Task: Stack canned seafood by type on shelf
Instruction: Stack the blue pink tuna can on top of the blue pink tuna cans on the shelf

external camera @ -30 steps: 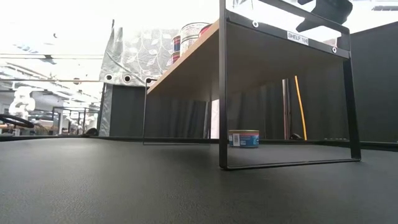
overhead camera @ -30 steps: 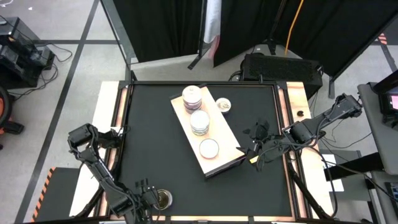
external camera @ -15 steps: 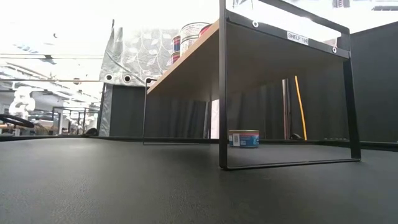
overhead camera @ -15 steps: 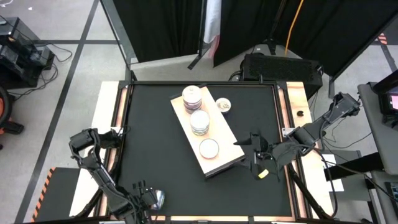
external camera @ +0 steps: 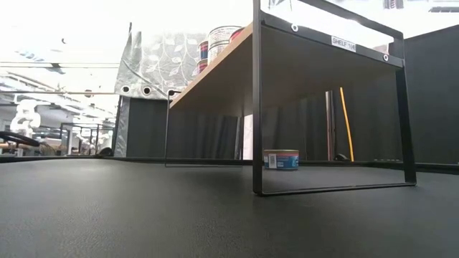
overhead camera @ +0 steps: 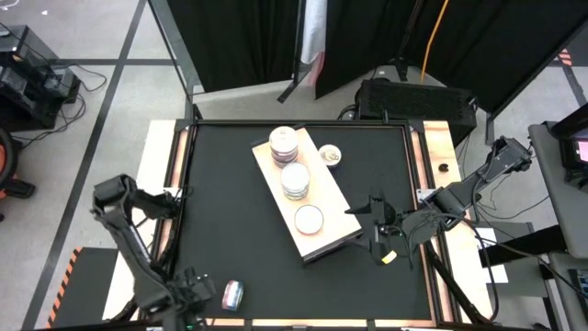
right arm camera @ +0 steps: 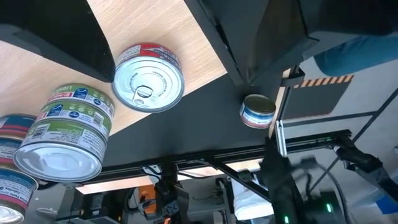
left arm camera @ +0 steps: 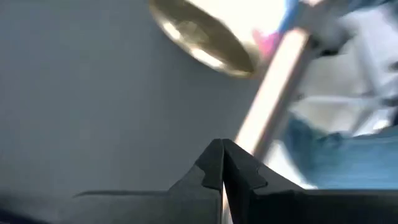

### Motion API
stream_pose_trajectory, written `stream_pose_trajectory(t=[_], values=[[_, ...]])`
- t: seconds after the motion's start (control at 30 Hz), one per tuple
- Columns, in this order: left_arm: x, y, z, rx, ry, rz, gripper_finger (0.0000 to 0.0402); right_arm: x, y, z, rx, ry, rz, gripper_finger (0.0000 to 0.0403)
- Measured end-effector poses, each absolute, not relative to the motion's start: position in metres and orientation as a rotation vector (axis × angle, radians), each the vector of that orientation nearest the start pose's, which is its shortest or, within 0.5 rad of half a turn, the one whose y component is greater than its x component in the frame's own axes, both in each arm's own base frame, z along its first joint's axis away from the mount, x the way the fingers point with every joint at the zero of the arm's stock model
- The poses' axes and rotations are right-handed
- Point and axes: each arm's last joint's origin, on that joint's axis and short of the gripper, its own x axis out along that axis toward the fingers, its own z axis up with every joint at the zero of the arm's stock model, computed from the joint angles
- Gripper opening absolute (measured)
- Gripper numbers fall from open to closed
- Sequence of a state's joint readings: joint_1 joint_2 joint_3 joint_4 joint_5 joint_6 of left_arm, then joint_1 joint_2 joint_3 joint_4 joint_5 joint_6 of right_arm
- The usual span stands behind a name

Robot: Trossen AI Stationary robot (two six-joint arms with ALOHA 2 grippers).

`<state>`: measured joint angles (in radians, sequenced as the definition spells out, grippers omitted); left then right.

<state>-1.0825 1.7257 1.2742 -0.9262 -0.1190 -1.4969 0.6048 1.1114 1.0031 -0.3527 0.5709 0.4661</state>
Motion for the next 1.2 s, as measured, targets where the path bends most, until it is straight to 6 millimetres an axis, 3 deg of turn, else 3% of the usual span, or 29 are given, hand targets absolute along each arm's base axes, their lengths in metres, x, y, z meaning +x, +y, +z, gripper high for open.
stream_pose_trajectory(t=[0.17,0.27,0.4,0.53,0.67,0.97,1.2], values=[[0.152,-0.284,0.25,-0.585,1.147,0.164,0.0034,0.203,0.121,0.332,0.191,0.381,-0.054,0.0359],[0.157,-0.286,0.257,-0.585,1.038,0.114,0.0086,0.203,0.121,0.332,0.174,0.382,-0.051,0.0359],[0.168,-0.278,0.253,-0.53,1.019,0.16,0.0173,0.203,0.121,0.332,0.168,0.382,-0.049,0.0359],[0.175,-0.273,0.252,-0.266,1.061,0.0,0.023,0.202,0.121,0.332,0.162,0.386,-0.049,0.0359],[0.18,-0.269,0.251,0.037,1.108,-0.227,0.0255,0.202,0.12,0.33,0.167,0.402,-0.056,0.0359],[0.185,-0.26,0.269,0.67,1.08,-0.659,0.0259,0.201,0.12,0.328,0.143,0.419,-0.058,0.0359],[0.187,-0.248,0.28,1.024,1.046,-0.729,0.0259,0.201,0.119,0.329,0.143,0.417,-0.065,0.0359]])
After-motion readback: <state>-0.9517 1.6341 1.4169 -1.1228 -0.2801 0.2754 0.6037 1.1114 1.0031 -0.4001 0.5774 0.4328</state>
